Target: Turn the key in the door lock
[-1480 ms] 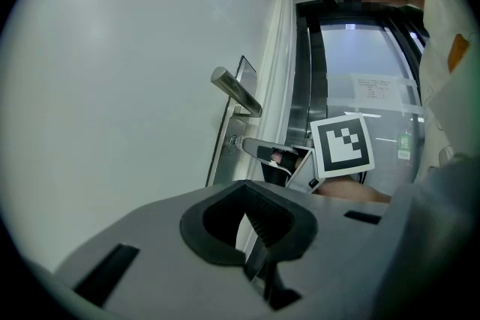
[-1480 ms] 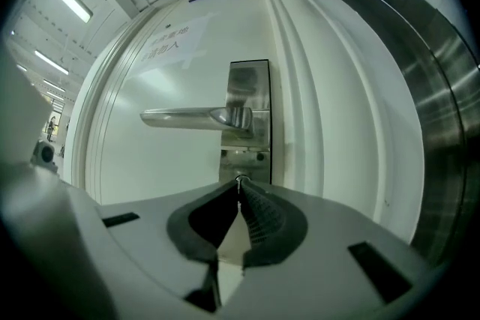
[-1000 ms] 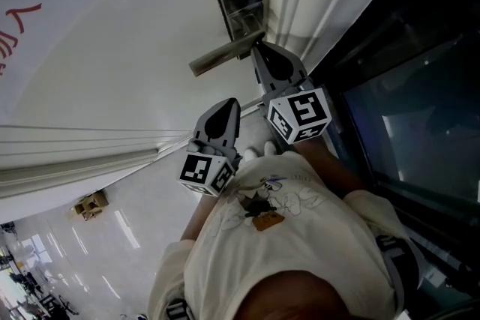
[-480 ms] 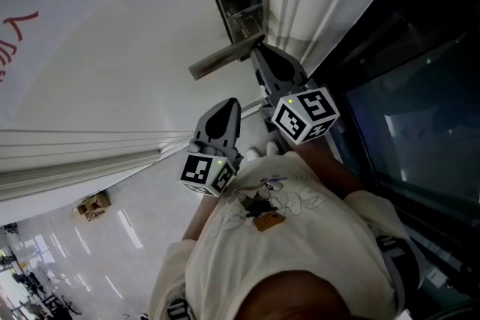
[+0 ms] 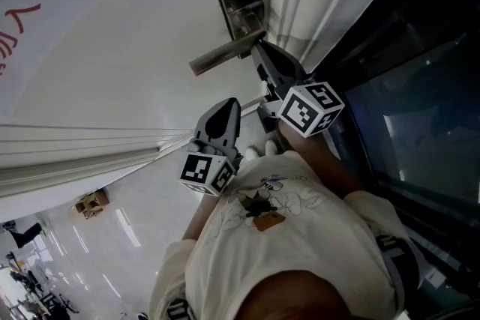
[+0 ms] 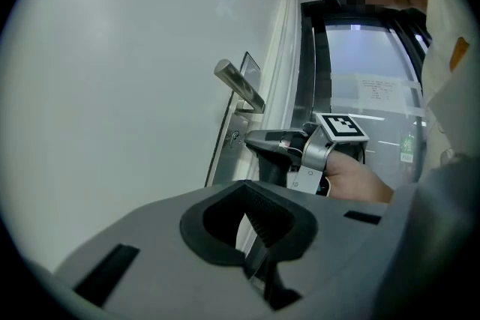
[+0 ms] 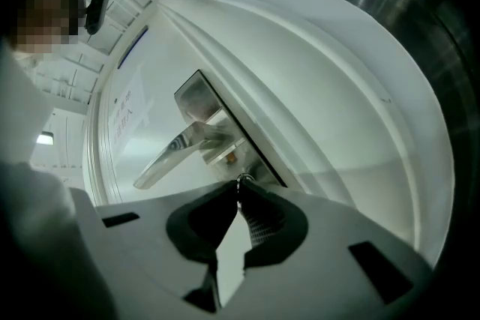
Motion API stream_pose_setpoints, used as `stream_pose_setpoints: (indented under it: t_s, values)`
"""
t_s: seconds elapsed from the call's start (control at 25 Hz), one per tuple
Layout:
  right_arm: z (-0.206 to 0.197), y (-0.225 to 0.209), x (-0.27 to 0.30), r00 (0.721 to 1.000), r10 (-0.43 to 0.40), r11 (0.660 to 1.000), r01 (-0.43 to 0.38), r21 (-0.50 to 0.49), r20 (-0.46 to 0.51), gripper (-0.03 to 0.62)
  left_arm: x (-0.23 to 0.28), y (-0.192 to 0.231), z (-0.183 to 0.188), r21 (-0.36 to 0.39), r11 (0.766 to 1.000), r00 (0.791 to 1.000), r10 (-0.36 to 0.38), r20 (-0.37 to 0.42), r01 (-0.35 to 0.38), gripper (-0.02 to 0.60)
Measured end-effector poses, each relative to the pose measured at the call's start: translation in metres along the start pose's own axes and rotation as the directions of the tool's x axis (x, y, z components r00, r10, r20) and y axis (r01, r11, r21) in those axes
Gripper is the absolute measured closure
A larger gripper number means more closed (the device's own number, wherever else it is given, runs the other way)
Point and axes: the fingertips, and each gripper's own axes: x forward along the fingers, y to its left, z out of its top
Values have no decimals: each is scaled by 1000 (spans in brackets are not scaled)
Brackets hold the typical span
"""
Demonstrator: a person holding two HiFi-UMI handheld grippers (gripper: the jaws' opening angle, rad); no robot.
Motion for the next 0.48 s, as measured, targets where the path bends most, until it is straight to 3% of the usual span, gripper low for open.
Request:
stream_pose_setpoints:
  t_s: [0.48]
  values:
    - [-1,-2,-1,999,33,973,-37,228,18,574,-9,1,4,-15,1000,1000,12,17,-12,577]
